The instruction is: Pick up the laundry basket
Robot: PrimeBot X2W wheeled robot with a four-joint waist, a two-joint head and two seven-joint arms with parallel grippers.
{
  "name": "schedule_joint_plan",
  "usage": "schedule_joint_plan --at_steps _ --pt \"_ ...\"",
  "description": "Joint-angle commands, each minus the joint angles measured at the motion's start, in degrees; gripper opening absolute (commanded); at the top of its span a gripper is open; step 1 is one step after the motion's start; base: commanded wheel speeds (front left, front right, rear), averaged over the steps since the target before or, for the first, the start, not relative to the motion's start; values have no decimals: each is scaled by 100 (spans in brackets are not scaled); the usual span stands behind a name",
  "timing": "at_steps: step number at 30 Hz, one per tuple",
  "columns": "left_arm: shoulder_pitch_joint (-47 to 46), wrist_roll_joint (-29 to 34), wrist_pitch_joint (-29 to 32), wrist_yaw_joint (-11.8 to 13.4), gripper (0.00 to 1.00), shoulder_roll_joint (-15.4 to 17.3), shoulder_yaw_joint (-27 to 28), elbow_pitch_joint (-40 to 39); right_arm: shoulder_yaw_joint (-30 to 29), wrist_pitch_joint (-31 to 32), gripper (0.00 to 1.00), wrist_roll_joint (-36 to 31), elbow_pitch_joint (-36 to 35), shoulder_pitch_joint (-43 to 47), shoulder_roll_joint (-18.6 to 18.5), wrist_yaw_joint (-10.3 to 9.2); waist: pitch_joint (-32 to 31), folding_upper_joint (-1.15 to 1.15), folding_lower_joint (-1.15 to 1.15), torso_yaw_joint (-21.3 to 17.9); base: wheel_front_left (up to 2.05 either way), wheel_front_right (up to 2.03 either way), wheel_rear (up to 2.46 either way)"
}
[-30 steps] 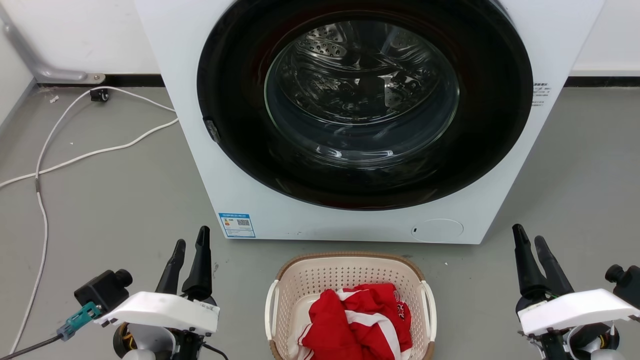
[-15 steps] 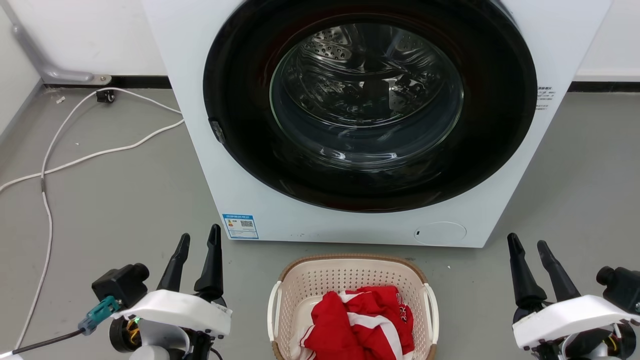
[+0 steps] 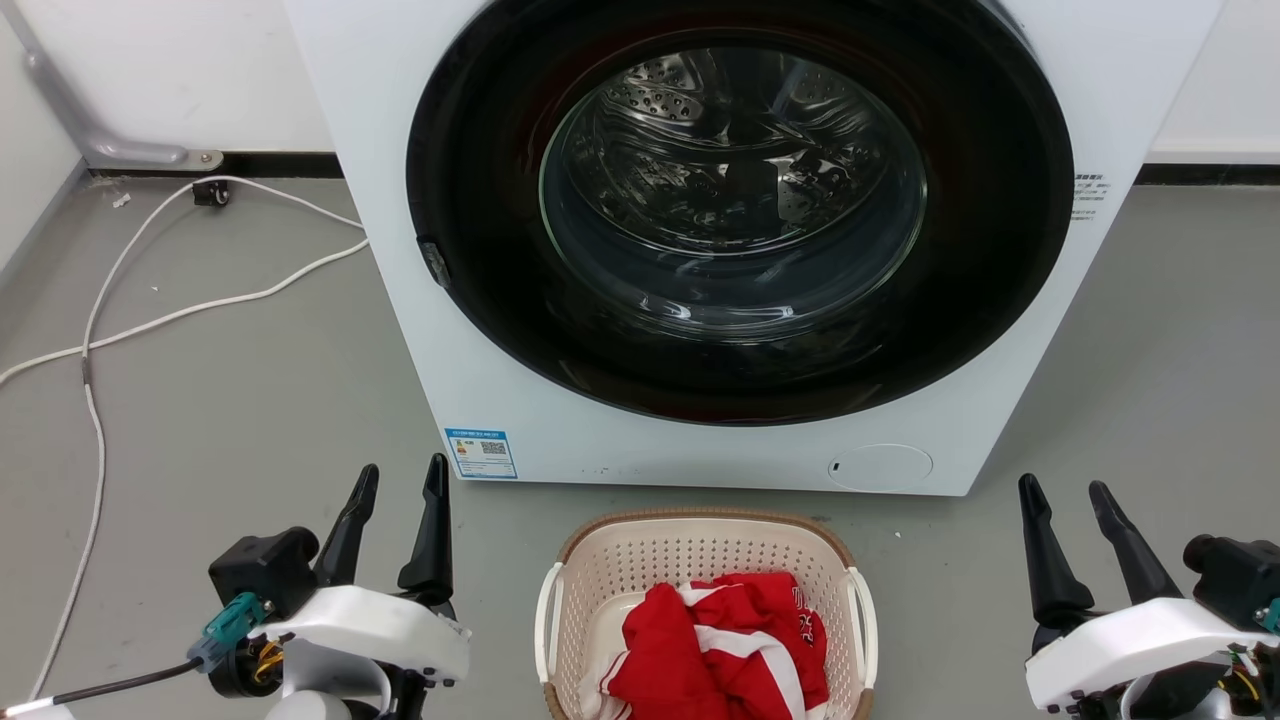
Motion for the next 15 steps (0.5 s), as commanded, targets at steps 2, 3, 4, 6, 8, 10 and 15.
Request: schedule_joint_plan --at_steps 2,3,4,6,8,10,15 --pt "-129 182 -60 45 100 35 -7 -24 -17 -23 100 -173 -88 20 16 0 2 0 0 -3 0 0 0" --pt "-132 230 -75 44 100 37 -12 -16 -18 -30 100 -231 -99 27 17 0 3 0 0 -3 0 0 0" --pt "-132 264 -86 46 100 33 -14 -3 -21 -33 100 -290 -110 36 17 0 4 0 0 -3 0 0 0" --pt "-147 351 -115 49 100 32 -14 2 -18 -43 100 -403 -133 48 19 0 9 0 0 -5 0 0 0" --pt "-154 443 -141 51 100 37 -26 19 -13 -62 100 -491 -157 59 20 0 14 0 0 -7 0 0 0" --pt "-161 540 -163 57 100 41 -34 30 -7 -75 100 -603 -183 68 21 0 15 0 0 -8 0 0 0" --pt "-161 779 -224 71 100 44 -69 63 8 -110 100 -863 -245 76 23 0 22 0 0 -7 0 0 0"
